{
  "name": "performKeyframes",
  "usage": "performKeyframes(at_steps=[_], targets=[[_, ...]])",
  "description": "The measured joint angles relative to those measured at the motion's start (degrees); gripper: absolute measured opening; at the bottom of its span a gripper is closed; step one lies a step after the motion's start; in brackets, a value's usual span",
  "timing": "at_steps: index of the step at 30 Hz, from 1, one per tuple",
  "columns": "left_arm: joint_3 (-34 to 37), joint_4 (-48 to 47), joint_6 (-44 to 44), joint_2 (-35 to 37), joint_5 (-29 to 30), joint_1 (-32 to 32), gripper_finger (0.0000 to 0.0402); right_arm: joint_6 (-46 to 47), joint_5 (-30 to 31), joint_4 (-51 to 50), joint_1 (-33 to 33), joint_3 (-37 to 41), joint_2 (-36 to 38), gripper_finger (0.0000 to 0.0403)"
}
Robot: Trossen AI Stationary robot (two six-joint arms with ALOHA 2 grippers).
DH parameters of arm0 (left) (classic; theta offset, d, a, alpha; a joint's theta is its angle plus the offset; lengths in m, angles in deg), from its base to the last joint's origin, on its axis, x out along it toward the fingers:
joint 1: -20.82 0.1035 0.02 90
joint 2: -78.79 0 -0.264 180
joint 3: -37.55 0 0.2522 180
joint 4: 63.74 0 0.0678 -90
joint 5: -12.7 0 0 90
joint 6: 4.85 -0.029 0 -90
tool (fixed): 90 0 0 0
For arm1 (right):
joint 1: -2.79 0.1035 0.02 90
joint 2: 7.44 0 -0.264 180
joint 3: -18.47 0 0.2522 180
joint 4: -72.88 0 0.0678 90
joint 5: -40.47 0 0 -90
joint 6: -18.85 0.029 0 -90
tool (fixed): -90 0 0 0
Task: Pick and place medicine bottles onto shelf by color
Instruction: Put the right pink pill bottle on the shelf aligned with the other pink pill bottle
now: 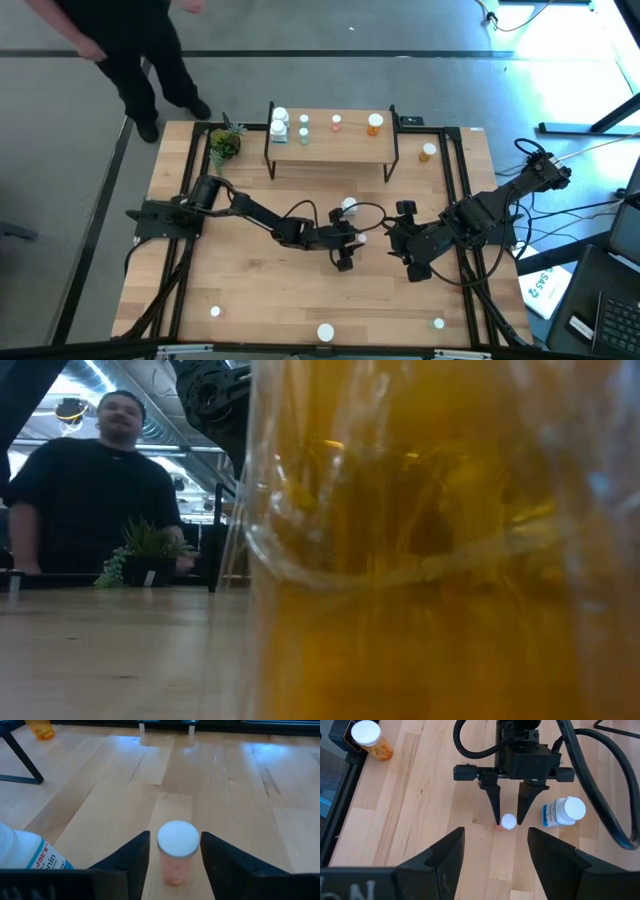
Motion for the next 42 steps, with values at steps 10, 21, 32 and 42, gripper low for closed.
performKeyframes(at_steps=[10,21,32,42], targets=[[0.0,0.0,-0.1,0.0,0.0,-0.1,0.0121,0.0,0.0,0.0,0.0,0.0,0.0,0.022],[0.0,0.0,-0.1,0.0,0.0,-0.1,0.0105,-0.1,0.0,0.0,0.0,0.0,0.0,0.022],[0.0,0.0,-0.1,0.0,0.6,-0.7,0.0104,-0.1,0.0,0.0,0.0,0.0,0.0,0.022],[0.0,-0.1,0.5,0.0,0.8,-0.9,0.0103,-0.1,0.0,0.0,0.0,0.0,0.0,0.022]])
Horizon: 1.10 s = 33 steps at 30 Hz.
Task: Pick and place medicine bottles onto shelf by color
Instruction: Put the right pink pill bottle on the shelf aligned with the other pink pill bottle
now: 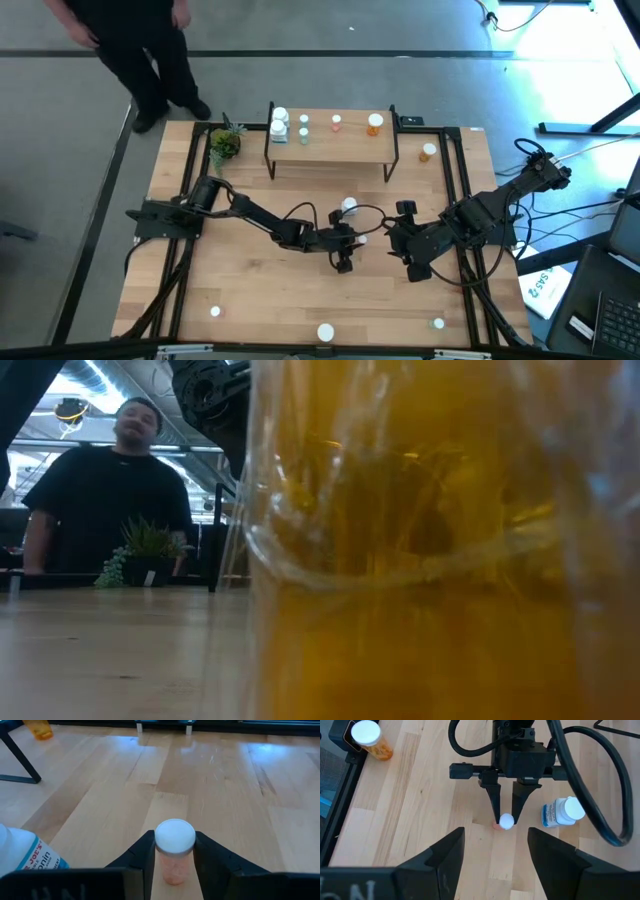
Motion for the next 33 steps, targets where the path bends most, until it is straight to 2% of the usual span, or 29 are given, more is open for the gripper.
performKeyframes(at_steps=[12,24,33], targets=[[0.0,-0.3,1.1,1.1,0.4,-0.5,0.0103,0.1,0.0,0.0,0.0,0.0,0.0,0.022],[0.0,-6.3,-0.5,7.6,2.0,-1.9,0.0103,0.1,0.0,0.3,0.0,0.0,0.0,0.022],[0.2,-12.9,-0.1,12.3,7.4,-4.6,0.0103,0.1,0.0,0.7,0.0,0.0,0.0,0.022]])
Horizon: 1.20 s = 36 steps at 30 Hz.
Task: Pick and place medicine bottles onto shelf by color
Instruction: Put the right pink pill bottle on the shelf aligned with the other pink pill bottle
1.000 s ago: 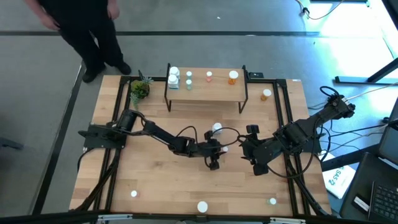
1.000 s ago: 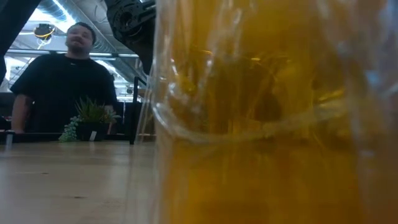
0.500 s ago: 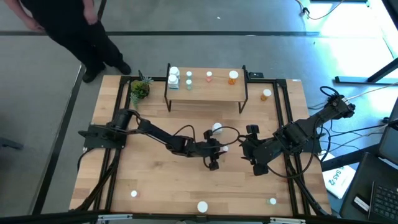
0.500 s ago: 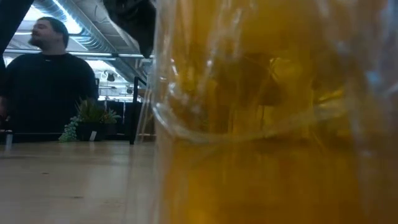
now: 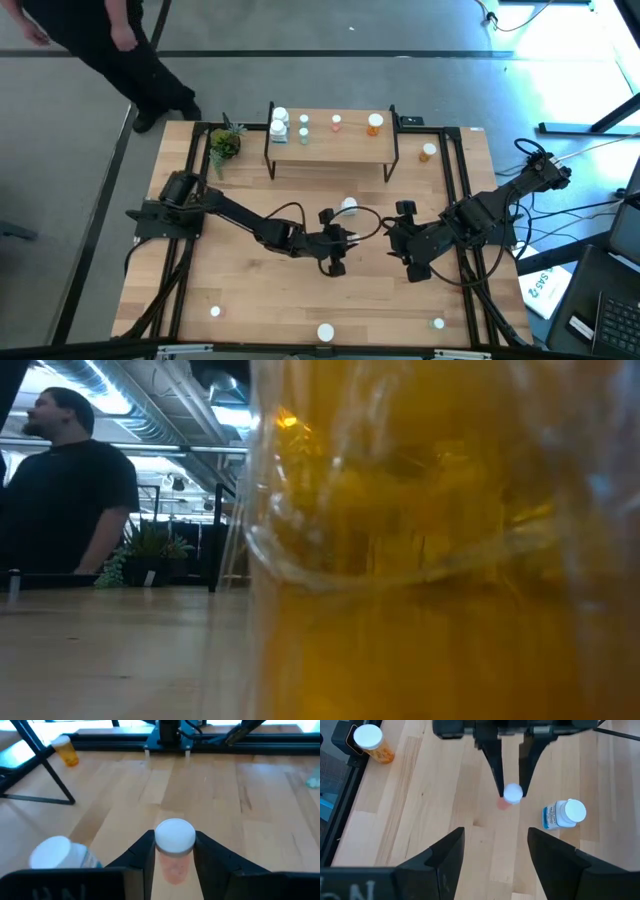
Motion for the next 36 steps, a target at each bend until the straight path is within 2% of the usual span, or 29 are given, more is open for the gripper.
performKeyframes(at_steps=[12,17,20,23,26,31,33,36], targets=[[-0.2,-5.7,3.1,6.3,4.3,-1.1,0.0103,0.0,0.0,0.5,0.0,0.0,0.0,0.022],[-0.1,-9.1,3.0,10.2,5.0,0.5,0.0103,-7.4,0.0,1.5,-0.5,0.0,0.0,0.022],[-0.2,-11.1,3.0,13.5,5.0,2.3,0.0103,-7.7,1.3,3.3,-0.8,0.0,0.0,0.022],[-0.2,-13.0,2.1,16.5,5.0,5.0,0.0103,-7.8,6.3,6.8,-0.8,0.0,0.0,0.022],[-0.1,-15.5,-0.6,19.7,4.2,8.4,0.0103,-7.8,13.9,8.8,-0.8,0.0,0.0,0.022],[-0.2,-16.3,-3.8,22.9,-1.1,15.7,0.0103,-7.3,26.5,9.6,-1.6,0.0,0.0,0.022],[-0.2,-17.3,-4.9,23.8,-3.7,18.8,0.0103,-5.9,29.1,9.6,-2.7,0.0,0.0,0.022],[-0.2,-16.3,-7.6,23.9,-6.8,22.9,0.0103,-4.5,29.5,9.7,-4.8,0.0,0.0,0.022]])
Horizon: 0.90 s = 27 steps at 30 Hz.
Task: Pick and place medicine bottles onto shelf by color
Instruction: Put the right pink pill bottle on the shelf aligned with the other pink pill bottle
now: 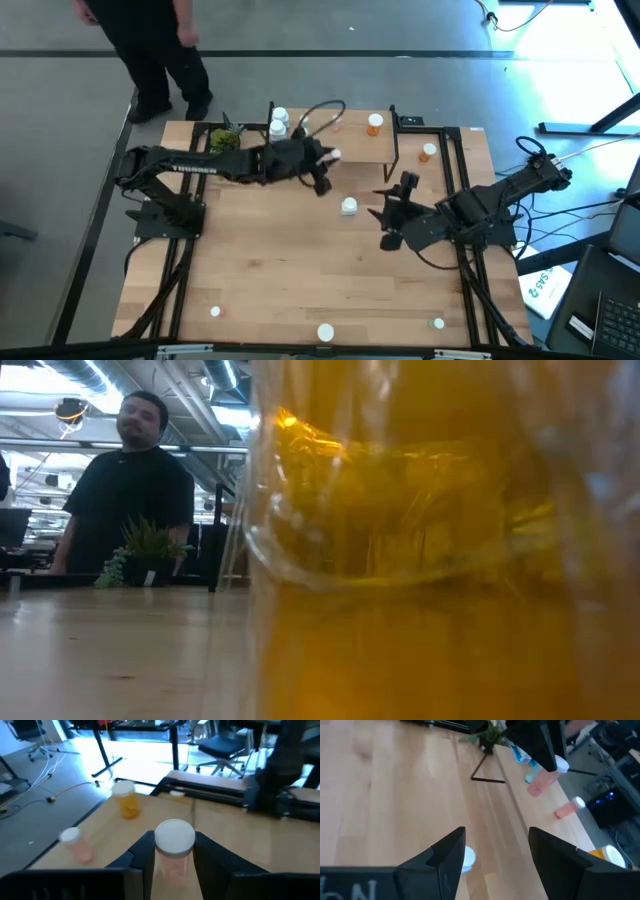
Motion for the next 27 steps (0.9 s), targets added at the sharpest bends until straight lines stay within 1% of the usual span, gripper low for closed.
performKeyframes(at_steps=[4,9,11,14,17,19,27], targets=[[0.0,-0.7,-0.4,0.0,-4.6,5.4,0.0103,0.1,-1.2,0.5,-2.7,0.0,0.0,0.022],[0.1,-1.2,-0.5,-1.2,-8.3,9.7,0.0103,1.7,-1.4,0.7,-5.7,0.0,0.0,0.022],[-0.2,0.1,-0.5,-2.1,-8.7,10.4,0.0103,1.7,-1.4,0.7,-6.7,0.0,0.0,0.022],[0.2,-1.6,-1.6,-2.5,-9.8,11.5,0.0103,1.5,-1.4,0.7,-8.0,0.0,0.0,0.022],[-0.2,0.8,-3.4,-3.4,-9.8,11.5,0.0103,1.6,-1.4,0.9,-9.1,0.0,0.0,0.022],[0.1,-0.8,-3.5,-3.7,-10.0,11.9,0.0103,1.5,-1.2,1.3,-9.8,0.0,0.0,0.022],[0.0,2.2,-4.9,-7.5,-10.0,12.9,0.0103,1.2,-1.2,2.3,-11.6,0.0,0.0,0.022]])
